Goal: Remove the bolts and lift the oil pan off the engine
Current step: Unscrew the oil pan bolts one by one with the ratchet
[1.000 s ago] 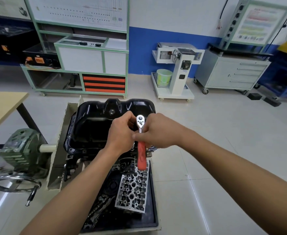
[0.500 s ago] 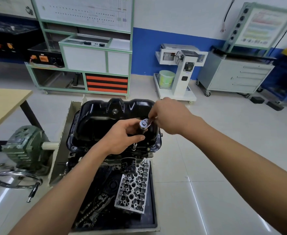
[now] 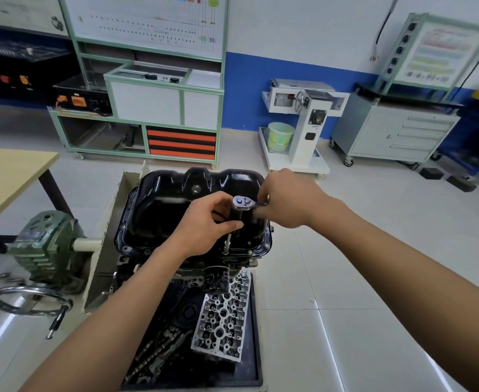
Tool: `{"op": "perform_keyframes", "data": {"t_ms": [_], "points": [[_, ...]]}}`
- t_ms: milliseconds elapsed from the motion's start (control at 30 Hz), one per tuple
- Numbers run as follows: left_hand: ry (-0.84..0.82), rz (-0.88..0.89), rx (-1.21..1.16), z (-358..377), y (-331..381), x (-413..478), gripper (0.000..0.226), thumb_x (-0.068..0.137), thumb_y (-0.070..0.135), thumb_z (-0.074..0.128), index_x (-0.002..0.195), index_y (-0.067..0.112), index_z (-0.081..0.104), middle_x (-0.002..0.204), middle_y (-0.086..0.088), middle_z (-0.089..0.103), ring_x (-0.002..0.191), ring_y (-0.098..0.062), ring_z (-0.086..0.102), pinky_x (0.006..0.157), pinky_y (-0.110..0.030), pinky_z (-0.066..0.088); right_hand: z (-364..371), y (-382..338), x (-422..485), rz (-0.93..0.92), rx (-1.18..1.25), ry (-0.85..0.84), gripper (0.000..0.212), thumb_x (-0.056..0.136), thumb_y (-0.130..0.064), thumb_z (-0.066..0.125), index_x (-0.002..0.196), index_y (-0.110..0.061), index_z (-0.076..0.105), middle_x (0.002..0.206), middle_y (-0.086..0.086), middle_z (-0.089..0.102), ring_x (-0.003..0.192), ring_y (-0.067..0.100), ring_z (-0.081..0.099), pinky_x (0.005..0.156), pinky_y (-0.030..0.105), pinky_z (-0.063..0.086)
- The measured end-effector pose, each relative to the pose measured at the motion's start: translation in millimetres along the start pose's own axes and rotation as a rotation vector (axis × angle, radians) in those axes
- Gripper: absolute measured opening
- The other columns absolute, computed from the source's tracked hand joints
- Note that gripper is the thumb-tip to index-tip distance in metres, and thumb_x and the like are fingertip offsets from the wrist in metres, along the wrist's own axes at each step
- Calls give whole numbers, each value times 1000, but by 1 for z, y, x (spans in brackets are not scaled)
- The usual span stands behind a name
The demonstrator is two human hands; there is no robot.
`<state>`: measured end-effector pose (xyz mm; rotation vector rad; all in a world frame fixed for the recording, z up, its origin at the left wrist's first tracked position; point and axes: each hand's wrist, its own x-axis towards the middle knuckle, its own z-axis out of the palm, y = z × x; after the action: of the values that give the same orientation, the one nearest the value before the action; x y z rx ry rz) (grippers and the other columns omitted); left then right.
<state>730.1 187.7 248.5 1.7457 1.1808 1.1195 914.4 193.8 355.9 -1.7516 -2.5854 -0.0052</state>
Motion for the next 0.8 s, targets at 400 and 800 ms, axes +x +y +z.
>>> {"op": "perform_keyframes", "data": {"t_ms": [400,800], "points": [[195,47,12,17,-4,-4,32,72,1,85,79,20,60,73,-1,64,63,-7,51,57,-26,45,17,-32,-21,20,424,-150,44,86,-34,70,57,-5,56,46,3,48,43,17,42,46,27,38],[-155,23,94,8,-1,-3,30,87,19,81,102,43,72,73,-1,66,62,-12,57,62,-21,49,4,-19,-1,-98,-147,76,25,88,-6,56,101,-21,72,101,4,58,78,25,51,61,32,36]]}}
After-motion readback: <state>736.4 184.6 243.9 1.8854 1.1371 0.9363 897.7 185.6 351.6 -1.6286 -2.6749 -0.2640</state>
